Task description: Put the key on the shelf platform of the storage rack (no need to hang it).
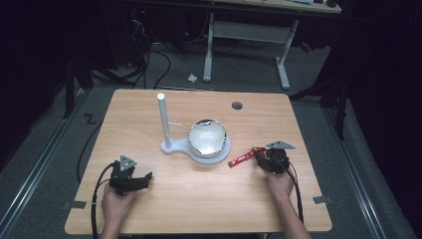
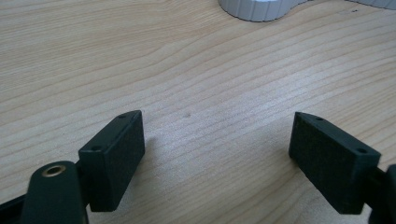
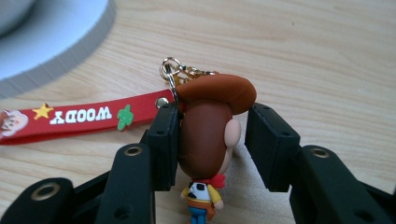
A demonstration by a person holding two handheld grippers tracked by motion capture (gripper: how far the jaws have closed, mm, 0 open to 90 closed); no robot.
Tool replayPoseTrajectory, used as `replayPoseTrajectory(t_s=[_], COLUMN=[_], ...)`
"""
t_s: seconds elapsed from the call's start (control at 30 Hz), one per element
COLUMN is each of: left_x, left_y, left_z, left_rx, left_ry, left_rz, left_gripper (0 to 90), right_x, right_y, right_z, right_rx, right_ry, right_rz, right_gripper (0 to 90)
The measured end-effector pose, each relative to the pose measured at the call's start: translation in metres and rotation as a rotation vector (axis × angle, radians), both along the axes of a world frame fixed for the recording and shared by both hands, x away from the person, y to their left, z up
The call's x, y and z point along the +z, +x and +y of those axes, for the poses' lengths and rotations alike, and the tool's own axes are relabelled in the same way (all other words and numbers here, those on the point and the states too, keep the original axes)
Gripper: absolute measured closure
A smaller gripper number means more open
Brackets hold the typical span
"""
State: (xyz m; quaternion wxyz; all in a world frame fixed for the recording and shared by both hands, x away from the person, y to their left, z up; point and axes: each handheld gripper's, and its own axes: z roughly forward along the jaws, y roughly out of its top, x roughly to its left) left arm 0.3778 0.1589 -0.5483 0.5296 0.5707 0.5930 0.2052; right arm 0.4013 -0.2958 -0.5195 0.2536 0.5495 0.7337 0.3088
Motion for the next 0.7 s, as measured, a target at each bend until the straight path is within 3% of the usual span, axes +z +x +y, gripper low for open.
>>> replayPoseTrajectory(t_s=[0.13,0.3,0.53,0.7], left_x=[0.000,0.000,0.000,0.000], left_y=[0.000,0.000,0.000,0.000], left_z=[0.000,0.000,0.000,0.000], left_rx=[0.002,0.007,0.008,0.008], left_ry=[0.000,-0.001,-0.001,-0.001], left_rz=[-0.001,-0.003,-0.003,-0.003], left_gripper=[18.8,19.5,19.5,19.6], right_x=[0.009,0.019,0.033,0.046], right_y=[-0.003,-0.010,-0.019,-0.024], right_z=[-0.002,-0.001,-0.011,-0.009], right_rx=[0.017,0.042,0.052,0.086], right_ry=[0.043,0.027,0.112,0.085], right_rz=[-0.026,-0.051,-0.076,-0.102], right_gripper=[56.3,56.2,56.2,56.2])
